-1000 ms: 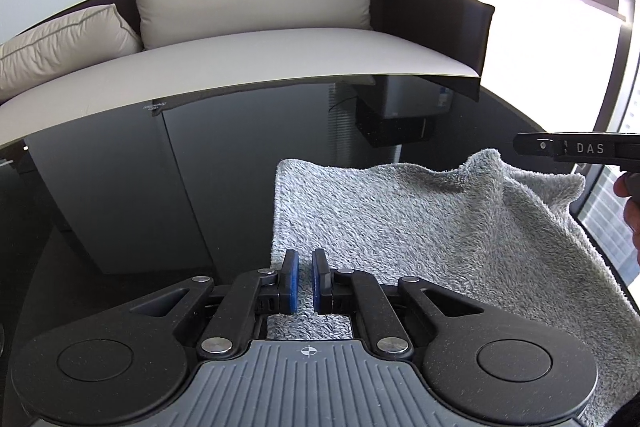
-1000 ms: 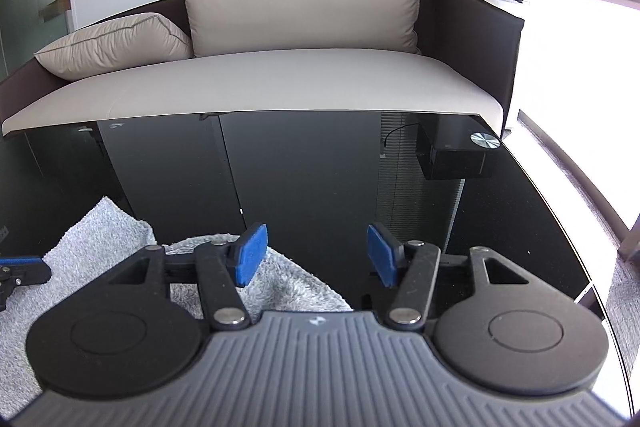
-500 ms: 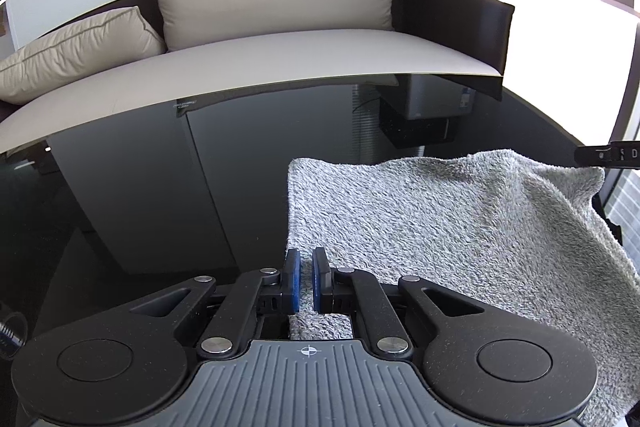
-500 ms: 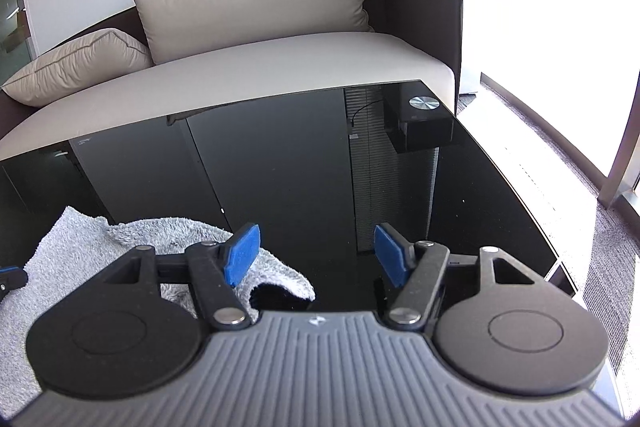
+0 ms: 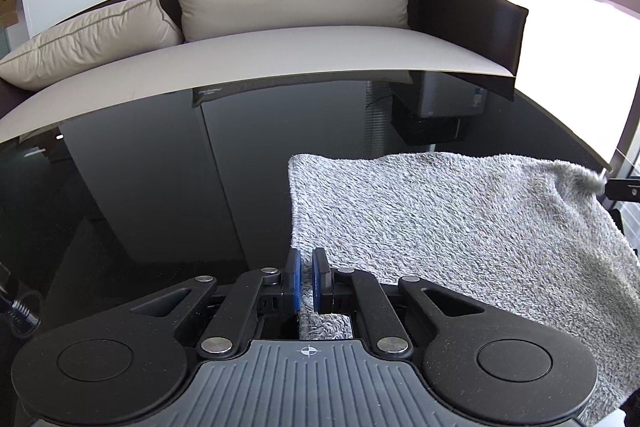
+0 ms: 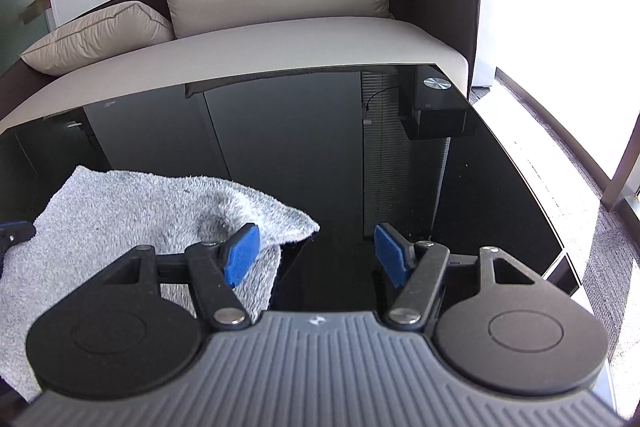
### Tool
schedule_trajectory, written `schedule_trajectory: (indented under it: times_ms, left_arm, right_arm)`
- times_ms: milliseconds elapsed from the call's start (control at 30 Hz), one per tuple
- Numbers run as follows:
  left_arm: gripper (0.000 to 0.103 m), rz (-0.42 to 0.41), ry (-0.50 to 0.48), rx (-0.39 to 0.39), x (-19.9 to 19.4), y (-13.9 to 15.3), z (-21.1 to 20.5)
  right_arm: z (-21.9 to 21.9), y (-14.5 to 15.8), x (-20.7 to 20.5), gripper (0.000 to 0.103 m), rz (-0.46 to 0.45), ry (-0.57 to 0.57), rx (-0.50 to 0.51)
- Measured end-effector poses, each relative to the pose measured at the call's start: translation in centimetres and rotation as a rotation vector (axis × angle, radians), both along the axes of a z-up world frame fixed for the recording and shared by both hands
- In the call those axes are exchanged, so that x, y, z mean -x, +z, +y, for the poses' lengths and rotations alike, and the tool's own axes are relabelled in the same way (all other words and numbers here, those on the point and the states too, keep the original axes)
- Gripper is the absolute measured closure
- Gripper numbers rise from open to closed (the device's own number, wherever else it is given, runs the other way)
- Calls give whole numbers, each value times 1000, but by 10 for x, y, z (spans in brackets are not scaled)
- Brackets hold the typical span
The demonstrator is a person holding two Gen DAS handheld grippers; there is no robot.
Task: Fold towel
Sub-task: 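Lower the stretched towel with both grippers and lay it flat on the table, then open both grippers to release the flattened towel and withdraw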
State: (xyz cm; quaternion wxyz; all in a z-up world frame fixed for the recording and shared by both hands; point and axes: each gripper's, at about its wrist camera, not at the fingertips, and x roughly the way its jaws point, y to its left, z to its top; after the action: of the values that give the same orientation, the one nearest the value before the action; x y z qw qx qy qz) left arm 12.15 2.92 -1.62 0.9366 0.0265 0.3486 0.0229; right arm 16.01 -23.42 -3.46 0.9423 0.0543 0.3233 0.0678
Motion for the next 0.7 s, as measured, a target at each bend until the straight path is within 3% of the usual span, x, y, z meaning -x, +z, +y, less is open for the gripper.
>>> schedule_trajectory:
  times_ms: [133,467,700]
  left_arm:
    - [96,-7,-8,30,11,3,4]
    - [96,-39,-48,15,46,11,-6]
    - [96,1,-56,5,66,5,-8]
  right_arm:
    - [3,1,23,36,10,20,-7]
    - [15,-3,71,36,52,78,54]
    - [25,-4,83,34,63,93,148]
